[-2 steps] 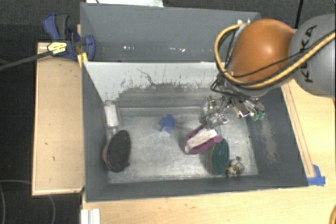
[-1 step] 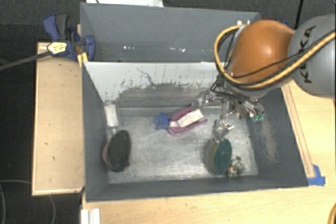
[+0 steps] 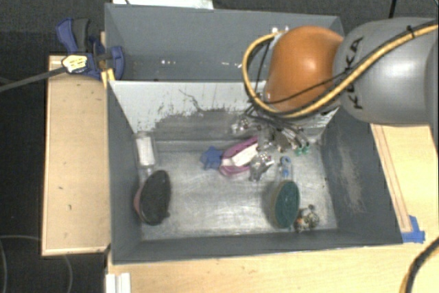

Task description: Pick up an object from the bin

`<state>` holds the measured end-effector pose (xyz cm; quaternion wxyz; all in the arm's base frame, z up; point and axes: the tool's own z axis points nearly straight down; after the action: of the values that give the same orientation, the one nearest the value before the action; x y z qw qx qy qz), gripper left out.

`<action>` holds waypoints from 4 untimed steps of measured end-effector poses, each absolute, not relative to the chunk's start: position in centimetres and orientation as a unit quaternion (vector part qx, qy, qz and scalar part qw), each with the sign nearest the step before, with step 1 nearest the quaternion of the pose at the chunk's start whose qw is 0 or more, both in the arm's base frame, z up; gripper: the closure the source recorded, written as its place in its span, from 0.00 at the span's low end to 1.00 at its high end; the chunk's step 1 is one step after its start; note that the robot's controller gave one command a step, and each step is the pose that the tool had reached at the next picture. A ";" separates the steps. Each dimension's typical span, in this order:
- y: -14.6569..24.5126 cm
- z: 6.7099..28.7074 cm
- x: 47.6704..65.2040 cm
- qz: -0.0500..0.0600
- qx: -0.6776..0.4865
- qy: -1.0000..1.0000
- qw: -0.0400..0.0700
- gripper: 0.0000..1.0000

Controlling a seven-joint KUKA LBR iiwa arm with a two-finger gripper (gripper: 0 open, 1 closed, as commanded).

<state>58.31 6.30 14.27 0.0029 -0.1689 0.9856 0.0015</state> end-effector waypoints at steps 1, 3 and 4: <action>7.6 7.4 58.6 0.001 -0.095 0.996 0.001 0.00; 7.5 7.6 58.6 0.001 -0.093 0.996 0.002 0.00; 13.5 7.4 58.1 0.002 -0.149 0.989 0.003 0.00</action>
Offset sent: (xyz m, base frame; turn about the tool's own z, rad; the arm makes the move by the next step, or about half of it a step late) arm 0.0023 0.0120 -0.0675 0.1498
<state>58.14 13.54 7.44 0.0030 -0.1493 0.9888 0.0018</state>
